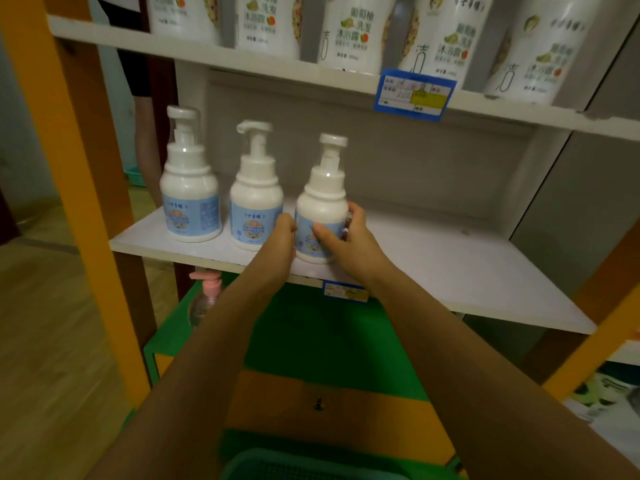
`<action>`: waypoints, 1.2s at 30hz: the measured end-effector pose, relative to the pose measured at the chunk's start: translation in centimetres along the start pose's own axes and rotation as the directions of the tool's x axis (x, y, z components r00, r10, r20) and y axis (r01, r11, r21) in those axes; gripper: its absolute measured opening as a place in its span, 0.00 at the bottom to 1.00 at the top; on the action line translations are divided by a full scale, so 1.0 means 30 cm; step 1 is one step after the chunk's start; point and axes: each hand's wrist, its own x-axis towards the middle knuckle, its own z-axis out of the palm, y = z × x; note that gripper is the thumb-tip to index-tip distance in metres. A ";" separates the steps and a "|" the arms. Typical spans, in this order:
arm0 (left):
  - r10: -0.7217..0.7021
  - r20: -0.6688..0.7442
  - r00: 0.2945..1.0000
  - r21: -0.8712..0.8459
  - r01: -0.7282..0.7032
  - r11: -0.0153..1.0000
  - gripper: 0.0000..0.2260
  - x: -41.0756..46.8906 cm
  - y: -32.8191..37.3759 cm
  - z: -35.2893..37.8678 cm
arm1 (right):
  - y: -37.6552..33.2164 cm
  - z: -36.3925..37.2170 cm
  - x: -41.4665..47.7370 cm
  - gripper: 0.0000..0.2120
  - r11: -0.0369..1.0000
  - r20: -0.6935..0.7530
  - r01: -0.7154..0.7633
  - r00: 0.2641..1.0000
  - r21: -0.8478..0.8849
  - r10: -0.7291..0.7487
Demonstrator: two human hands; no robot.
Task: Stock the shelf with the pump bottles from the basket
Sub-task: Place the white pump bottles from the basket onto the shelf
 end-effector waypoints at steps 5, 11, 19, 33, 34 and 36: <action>0.162 -0.098 0.982 0.217 -0.137 0.966 0.18 -0.158 0.038 0.037 | 0.001 -0.025 -0.102 0.34 0.989 0.043 -0.065 0.997 -0.132 0.071; 0.397 -0.180 0.900 0.297 -0.335 0.894 0.18 -0.359 -0.061 0.025 | 0.105 -0.102 -0.356 0.27 0.981 -0.070 -0.023 0.998 -0.191 0.010; 0.166 0.111 0.980 0.350 -0.195 0.916 0.20 -0.541 -0.414 0.082 | 0.458 -0.158 -0.738 0.24 0.947 -0.110 -0.251 0.966 -0.202 0.232; -0.502 0.593 0.630 0.739 -0.178 0.650 0.38 -0.727 -0.939 0.315 | 0.968 -0.099 -1.081 0.38 0.611 0.122 -0.582 0.663 -0.537 0.739; -0.478 0.581 0.659 0.738 -0.180 0.650 0.35 -0.736 -0.953 0.330 | 0.984 -0.088 -1.101 0.34 0.614 0.075 -0.564 0.700 -0.552 0.710; -0.415 0.559 0.718 0.725 -0.181 0.664 0.27 -0.745 -0.973 0.353 | 1.002 -0.062 -1.129 0.23 0.635 -0.033 -0.544 0.773 -0.548 0.633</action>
